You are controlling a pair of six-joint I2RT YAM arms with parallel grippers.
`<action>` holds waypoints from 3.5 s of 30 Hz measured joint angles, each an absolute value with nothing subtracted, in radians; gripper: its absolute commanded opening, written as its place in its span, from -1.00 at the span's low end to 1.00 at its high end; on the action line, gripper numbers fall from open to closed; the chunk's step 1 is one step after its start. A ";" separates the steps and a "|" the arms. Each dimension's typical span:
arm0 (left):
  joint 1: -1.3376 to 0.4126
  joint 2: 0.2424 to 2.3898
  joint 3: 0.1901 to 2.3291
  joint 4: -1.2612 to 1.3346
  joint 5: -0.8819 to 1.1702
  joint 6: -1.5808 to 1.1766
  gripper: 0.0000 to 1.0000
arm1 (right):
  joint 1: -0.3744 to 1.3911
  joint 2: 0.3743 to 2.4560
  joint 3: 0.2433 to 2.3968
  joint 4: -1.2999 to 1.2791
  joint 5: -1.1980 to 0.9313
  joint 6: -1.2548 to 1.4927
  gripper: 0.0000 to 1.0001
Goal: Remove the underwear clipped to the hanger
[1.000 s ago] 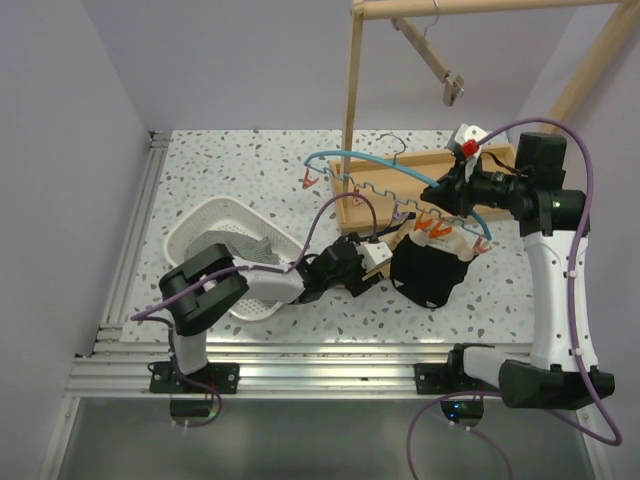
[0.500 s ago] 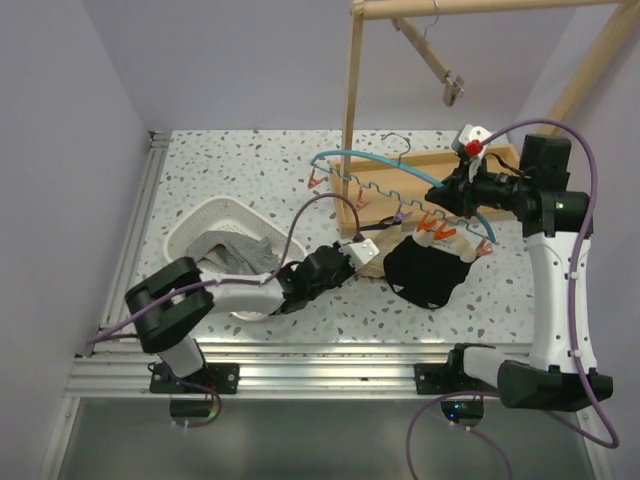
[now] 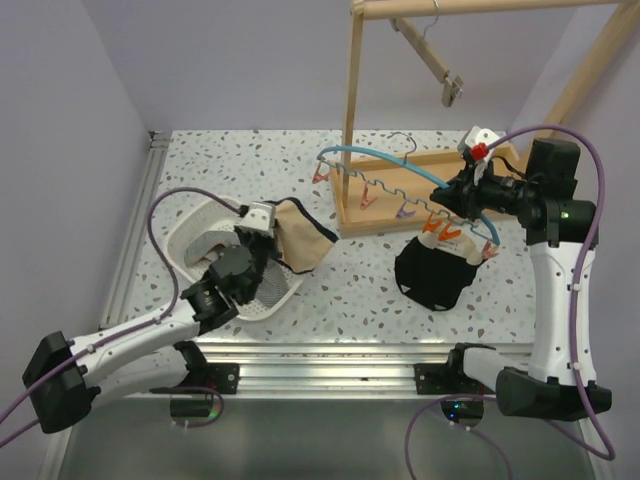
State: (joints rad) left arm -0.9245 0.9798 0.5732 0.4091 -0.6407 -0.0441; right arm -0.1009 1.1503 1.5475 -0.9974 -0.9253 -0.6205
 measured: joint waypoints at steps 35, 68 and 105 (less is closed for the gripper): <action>-0.709 0.745 0.546 0.067 -0.597 -0.348 1.00 | -0.107 1.159 1.541 -0.995 -0.934 -0.628 -1.00; -1.115 1.774 1.066 0.960 -0.167 -0.036 0.53 | -0.108 1.184 1.518 -0.936 -0.961 -0.525 -1.00; -1.208 1.974 1.295 0.939 -0.439 0.277 0.10 | -0.108 1.175 1.514 -0.932 -0.963 -0.522 -1.00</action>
State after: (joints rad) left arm -1.2079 1.9736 1.2945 0.9390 -0.4393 0.2771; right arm -0.1081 1.1748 1.5139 -0.9321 -0.9630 -0.5220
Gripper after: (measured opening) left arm 0.562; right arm 0.175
